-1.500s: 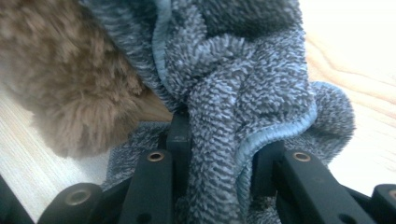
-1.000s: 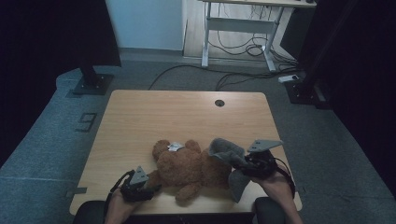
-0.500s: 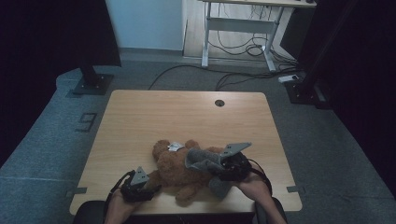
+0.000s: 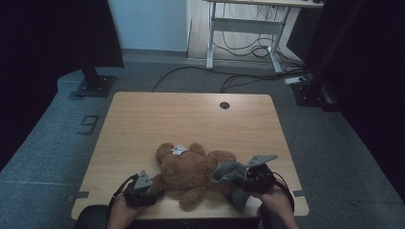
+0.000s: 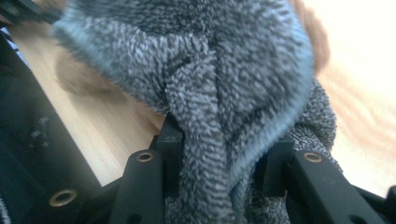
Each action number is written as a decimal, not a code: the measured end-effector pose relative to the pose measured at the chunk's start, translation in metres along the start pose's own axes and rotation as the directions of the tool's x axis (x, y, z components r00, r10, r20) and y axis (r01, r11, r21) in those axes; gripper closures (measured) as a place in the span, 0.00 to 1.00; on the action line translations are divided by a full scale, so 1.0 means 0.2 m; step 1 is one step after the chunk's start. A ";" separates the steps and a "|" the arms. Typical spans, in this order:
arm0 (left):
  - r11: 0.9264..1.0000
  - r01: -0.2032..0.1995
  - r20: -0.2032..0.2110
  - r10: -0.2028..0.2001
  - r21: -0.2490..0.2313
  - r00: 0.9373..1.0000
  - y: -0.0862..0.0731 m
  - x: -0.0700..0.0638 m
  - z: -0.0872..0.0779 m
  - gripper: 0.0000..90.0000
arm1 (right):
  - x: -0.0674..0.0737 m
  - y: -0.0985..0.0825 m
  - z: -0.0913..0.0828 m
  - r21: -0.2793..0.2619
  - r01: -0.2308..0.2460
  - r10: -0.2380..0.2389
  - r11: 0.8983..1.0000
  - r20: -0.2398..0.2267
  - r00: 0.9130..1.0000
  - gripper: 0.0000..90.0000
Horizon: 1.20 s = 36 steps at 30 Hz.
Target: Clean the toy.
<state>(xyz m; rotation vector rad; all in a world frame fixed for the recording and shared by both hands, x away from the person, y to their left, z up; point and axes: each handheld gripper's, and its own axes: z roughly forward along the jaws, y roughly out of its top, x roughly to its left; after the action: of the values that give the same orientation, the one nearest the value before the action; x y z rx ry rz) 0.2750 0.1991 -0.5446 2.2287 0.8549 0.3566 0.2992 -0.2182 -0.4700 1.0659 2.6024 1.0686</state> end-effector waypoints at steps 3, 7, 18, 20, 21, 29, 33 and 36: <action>1.000 0.000 -0.001 0.000 0.000 1.000 0.00 0.00 0.00 0.45 | -0.04 -0.07 0.04 0.026 -0.031 0.031 0.999 0.001 1.000 0.67; 1.000 0.003 0.001 -0.003 0.001 1.000 0.00 0.00 0.00 0.45 | -0.08 -0.14 0.08 0.053 -0.070 0.070 0.996 0.010 0.998 0.68; 1.000 0.003 0.003 -0.003 0.002 1.000 0.00 0.00 0.00 0.45 | 0.02 -0.02 -0.15 -0.048 0.005 -0.003 0.999 0.046 0.999 0.74; 1.000 0.000 0.003 0.000 0.005 1.000 0.00 0.00 0.00 0.45 | 0.07 0.03 -0.18 -0.073 0.032 -0.031 0.997 0.022 0.999 0.74; 1.000 0.001 0.002 -0.001 0.003 1.000 0.00 0.00 0.00 0.45 | 0.10 0.06 -0.19 -0.081 0.047 -0.047 0.996 0.006 0.999 0.74; 1.000 0.002 0.001 -0.002 0.002 1.000 0.00 0.00 0.00 0.45 | 0.30 0.23 0.01 -0.042 0.172 -0.175 0.984 -0.100 0.979 0.74; 1.000 0.002 0.001 -0.002 0.002 1.000 0.00 0.00 0.00 0.45 | 0.32 0.21 0.12 -0.009 0.174 -0.173 0.985 -0.125 0.977 0.74; 1.000 0.003 0.004 -0.003 0.004 1.000 0.00 0.00 0.00 0.45 | 0.31 0.16 0.15 0.004 0.152 -0.150 0.988 -0.145 0.978 0.74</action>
<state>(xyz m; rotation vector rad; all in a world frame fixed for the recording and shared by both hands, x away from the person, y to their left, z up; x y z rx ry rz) 0.2754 0.1993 -0.5449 2.2307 0.8577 0.3496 0.2823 -0.1439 -0.4620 0.8051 2.7556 1.1304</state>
